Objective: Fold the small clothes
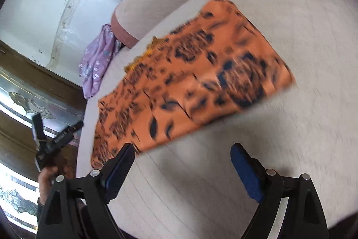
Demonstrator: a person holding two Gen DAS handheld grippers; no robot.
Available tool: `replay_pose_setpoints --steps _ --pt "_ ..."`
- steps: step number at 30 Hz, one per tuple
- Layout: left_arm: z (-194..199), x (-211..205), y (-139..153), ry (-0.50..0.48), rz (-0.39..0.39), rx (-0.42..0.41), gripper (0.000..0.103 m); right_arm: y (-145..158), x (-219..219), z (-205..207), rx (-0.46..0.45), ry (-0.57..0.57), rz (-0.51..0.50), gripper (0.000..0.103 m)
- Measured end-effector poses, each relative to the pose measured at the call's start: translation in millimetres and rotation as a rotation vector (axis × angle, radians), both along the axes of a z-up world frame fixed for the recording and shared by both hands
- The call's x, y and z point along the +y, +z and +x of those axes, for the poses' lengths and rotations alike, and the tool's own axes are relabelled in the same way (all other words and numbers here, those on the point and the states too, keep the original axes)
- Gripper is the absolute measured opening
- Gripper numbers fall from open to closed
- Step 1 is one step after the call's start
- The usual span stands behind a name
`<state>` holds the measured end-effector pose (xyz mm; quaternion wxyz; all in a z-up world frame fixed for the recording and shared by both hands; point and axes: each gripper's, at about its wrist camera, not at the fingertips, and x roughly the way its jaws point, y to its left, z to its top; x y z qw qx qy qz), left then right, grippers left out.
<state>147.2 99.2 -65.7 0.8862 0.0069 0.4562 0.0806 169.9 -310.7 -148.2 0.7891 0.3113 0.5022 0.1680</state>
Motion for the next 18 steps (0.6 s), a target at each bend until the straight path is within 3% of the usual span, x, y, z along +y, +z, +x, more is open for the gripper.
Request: replay_pose_setpoints --steps 8,18 --pt "-32.1 -19.7 20.6 -0.029 -0.038 -0.013 0.096 -14.1 -19.7 -21.9 -0.005 -0.043 0.049 0.089" --pt "-47.4 -31.8 23.1 -0.035 -0.035 0.001 0.096 -20.4 -25.4 -30.9 -0.044 -0.059 0.097 0.089"
